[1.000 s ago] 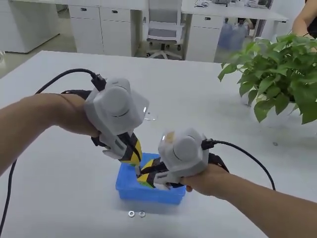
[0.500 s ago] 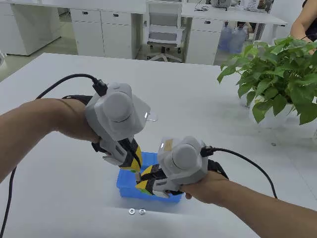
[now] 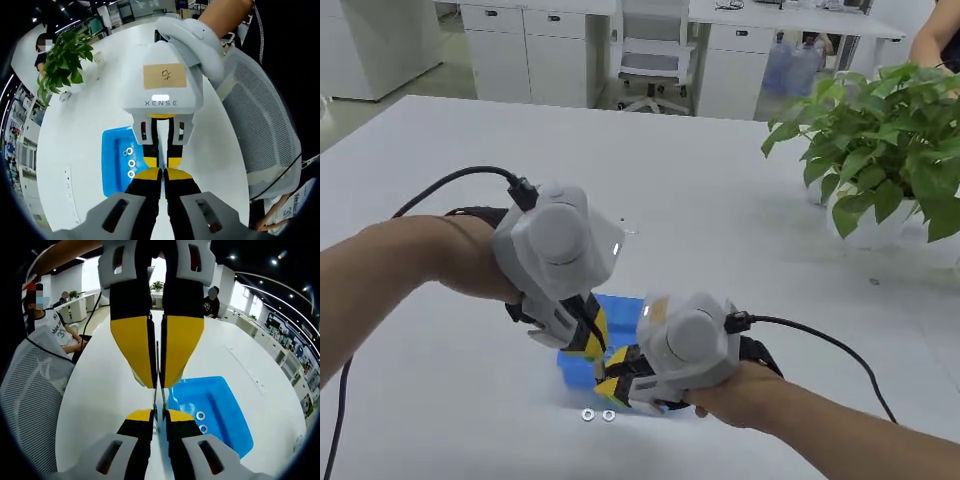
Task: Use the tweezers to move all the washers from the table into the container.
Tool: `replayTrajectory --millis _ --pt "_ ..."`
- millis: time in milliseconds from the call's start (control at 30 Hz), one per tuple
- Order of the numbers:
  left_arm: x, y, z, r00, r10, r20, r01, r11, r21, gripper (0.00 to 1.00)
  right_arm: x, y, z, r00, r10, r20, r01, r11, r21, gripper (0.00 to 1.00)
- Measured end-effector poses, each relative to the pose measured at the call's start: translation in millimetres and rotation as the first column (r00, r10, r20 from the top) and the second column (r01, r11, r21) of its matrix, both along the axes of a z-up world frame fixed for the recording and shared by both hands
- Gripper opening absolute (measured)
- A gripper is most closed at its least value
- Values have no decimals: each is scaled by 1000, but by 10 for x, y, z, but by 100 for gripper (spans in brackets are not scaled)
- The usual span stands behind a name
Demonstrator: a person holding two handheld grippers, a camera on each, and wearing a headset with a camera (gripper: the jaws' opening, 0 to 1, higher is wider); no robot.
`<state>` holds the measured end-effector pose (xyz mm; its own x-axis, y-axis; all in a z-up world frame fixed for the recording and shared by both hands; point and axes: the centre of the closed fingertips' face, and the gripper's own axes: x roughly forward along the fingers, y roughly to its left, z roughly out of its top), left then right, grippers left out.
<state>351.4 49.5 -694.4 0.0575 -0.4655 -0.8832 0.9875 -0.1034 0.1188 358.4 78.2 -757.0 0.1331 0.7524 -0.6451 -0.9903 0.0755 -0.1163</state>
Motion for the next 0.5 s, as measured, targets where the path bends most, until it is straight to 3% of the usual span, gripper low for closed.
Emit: replayTrajectory --millis 500 --pt "-68 -50 -178 1000 -2 -30 2 1000 -10 6 -79 -61 -181 1000 -14 -22 14 1000 -12 11"
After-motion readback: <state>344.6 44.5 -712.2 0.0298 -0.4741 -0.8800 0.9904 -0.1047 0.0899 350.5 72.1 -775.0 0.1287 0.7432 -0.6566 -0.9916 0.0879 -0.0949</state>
